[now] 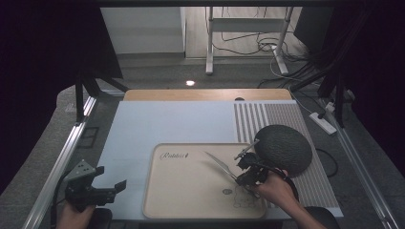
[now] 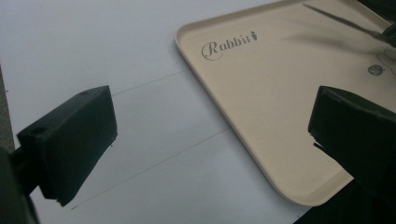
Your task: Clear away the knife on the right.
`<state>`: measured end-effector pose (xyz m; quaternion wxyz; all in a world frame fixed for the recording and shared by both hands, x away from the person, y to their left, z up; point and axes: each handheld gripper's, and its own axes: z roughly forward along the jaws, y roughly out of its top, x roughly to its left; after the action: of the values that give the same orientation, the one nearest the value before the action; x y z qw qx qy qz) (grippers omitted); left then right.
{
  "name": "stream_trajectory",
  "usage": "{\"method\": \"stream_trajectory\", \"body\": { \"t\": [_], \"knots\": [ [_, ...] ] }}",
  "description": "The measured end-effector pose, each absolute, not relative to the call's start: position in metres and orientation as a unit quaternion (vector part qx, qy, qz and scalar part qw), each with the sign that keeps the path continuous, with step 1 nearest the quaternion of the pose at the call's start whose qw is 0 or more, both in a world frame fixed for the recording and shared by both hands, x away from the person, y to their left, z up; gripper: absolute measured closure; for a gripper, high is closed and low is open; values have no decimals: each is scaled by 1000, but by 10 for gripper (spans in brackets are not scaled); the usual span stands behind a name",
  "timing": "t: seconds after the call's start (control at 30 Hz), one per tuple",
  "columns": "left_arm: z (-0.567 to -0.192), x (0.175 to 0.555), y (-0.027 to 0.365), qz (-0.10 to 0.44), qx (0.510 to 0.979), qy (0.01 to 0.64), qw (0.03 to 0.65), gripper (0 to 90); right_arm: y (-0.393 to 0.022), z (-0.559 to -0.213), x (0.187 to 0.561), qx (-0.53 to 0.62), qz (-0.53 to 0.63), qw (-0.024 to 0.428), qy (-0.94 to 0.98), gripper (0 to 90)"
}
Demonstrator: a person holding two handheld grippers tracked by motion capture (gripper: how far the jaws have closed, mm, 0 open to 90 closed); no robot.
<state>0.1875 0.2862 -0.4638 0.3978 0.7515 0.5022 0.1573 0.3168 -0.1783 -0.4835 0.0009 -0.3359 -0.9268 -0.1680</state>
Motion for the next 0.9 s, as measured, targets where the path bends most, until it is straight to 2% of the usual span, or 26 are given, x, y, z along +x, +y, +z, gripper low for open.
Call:
{"method": "stream_trajectory", "body": {
  "t": [0.1,0.17,0.2,0.23,0.3,0.33,0.43,0.7,0.9],
  "knots": [
    [-464,188,286,157,752,502,398,12,-176,-491,315,-334,-152,4,-930,799],
    [-464,188,286,157,752,502,398,12,-176,-497,317,-331,-141,22,-933,791],
    [-464,188,286,157,752,502,398,12,-176,-496,317,-331,-149,25,-932,780],
    [-464,188,286,157,752,502,396,12,-177,-494,318,-333,-159,29,-929,727],
    [-464,188,286,157,752,502,396,12,-179,-486,322,-339,-190,36,-921,711],
    [-464,188,286,157,752,502,396,12,-179,-482,323,-334,-202,34,-920,727],
    [-464,188,286,157,752,503,396,12,-170,-474,322,-288,-220,21,-932,894],
    [-464,188,287,155,751,504,396,12,-117,-487,328,-204,-188,-7,-961,900],
    [-464,188,286,156,753,503,395,12,-120,-503,339,-222,-172,-5,-960,900]
  ]
}}
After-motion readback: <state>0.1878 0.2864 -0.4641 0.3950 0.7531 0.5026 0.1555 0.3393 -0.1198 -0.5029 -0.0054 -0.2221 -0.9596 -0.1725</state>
